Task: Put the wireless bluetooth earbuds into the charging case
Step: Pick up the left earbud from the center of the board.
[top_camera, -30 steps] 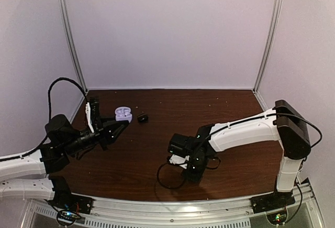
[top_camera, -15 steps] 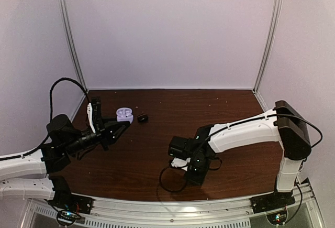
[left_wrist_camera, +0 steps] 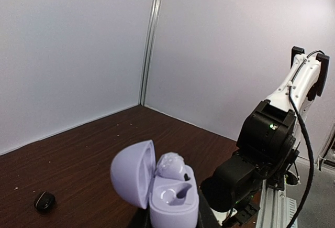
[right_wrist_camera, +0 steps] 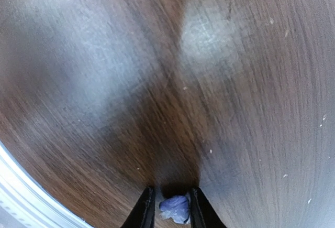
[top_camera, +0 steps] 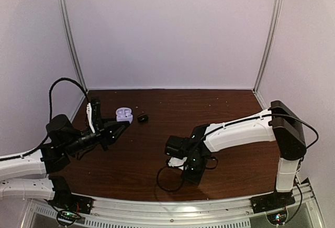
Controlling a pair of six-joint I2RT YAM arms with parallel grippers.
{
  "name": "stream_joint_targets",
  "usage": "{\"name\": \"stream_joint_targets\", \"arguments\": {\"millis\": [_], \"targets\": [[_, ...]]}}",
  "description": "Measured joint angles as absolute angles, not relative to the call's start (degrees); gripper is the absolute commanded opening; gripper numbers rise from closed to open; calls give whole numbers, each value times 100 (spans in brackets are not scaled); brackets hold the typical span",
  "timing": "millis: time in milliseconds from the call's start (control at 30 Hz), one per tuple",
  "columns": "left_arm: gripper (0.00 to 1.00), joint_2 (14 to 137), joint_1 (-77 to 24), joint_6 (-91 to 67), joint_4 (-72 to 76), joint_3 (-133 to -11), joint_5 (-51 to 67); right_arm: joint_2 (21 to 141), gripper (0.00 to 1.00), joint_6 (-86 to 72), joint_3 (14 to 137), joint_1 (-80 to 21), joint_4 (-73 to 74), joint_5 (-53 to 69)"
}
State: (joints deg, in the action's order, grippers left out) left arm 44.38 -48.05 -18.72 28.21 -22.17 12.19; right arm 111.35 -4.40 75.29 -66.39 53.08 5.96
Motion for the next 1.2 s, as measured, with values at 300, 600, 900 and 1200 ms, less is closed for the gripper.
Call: {"name": "stream_joint_targets", "arguments": {"millis": [300,600,900,1200], "targets": [[0,4416,-4805,-1826,2729,-2217,1221,11137,26,-419,7540,-6639,5426,593],[0,4427,-4805,-1824,2711,-2217,1221,11146,15,-427,7544,-6639,5461,596],[0,4440,-4805,-1647,2727,-2217,1404,10916,10,-478,7581,-6639,5212,390],[0,4630,-4805,-1009,2810,-2220,2268,9242,10,-578,7655,-6613,4219,-209]]}}
